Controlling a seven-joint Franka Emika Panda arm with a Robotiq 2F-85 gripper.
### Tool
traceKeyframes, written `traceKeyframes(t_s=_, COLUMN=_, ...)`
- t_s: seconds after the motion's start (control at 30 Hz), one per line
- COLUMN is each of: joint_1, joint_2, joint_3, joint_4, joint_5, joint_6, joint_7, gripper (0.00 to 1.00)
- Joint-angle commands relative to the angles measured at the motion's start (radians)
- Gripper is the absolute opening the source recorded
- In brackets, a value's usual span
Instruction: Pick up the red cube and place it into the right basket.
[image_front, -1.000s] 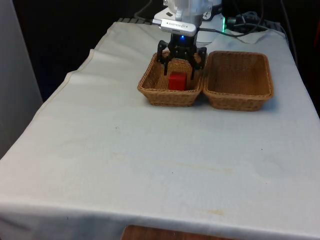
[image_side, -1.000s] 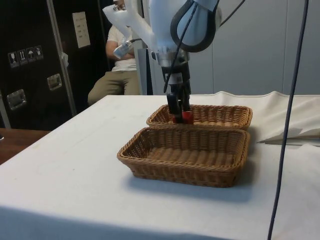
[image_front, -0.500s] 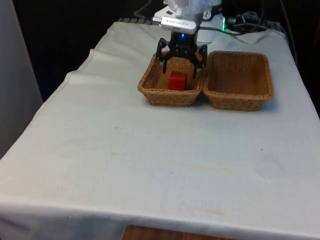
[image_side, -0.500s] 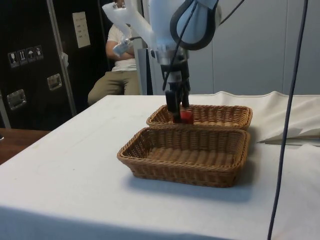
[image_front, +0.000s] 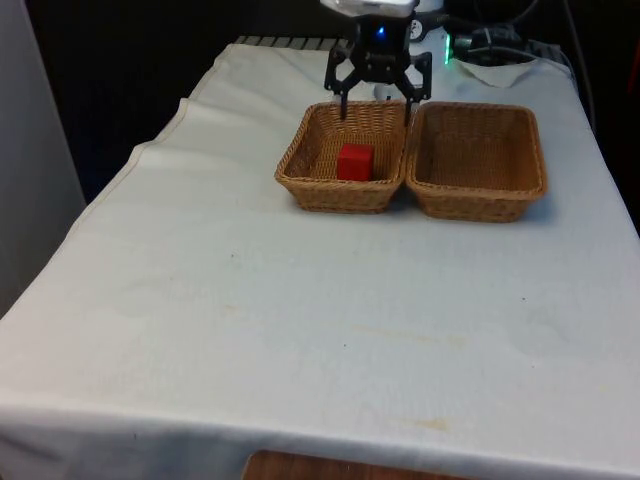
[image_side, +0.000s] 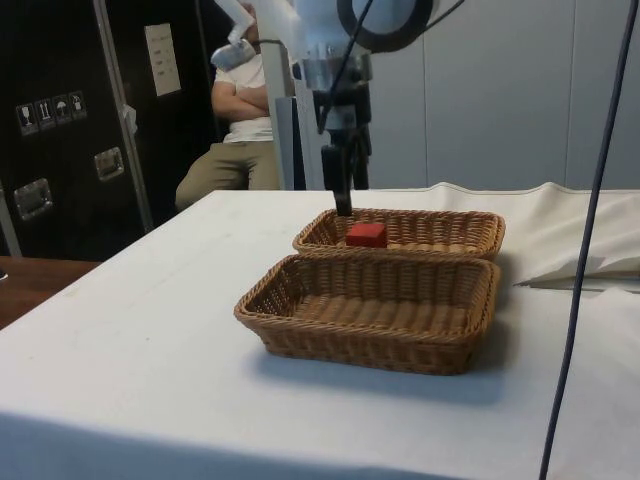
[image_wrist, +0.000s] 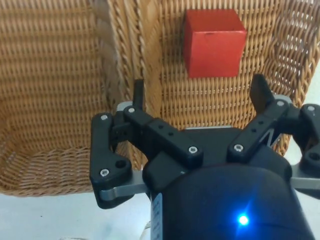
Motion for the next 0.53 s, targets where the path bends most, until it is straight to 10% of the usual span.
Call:
traceKeyframes(t_s=0.0, joint_1=0.004, joint_2=0.0, joint_3=0.006, joint_4=0.013, joint_5=-0.007, joint_6=-0.015, joint_7=0.013, gripper=1.0)
traceKeyframes(t_s=0.5, joint_1=0.007, joint_2=-0.03, joint_3=0.086, joint_4=0.069, joint_5=-0.004, joint_6=-0.065, joint_7=0.04, gripper=1.0)
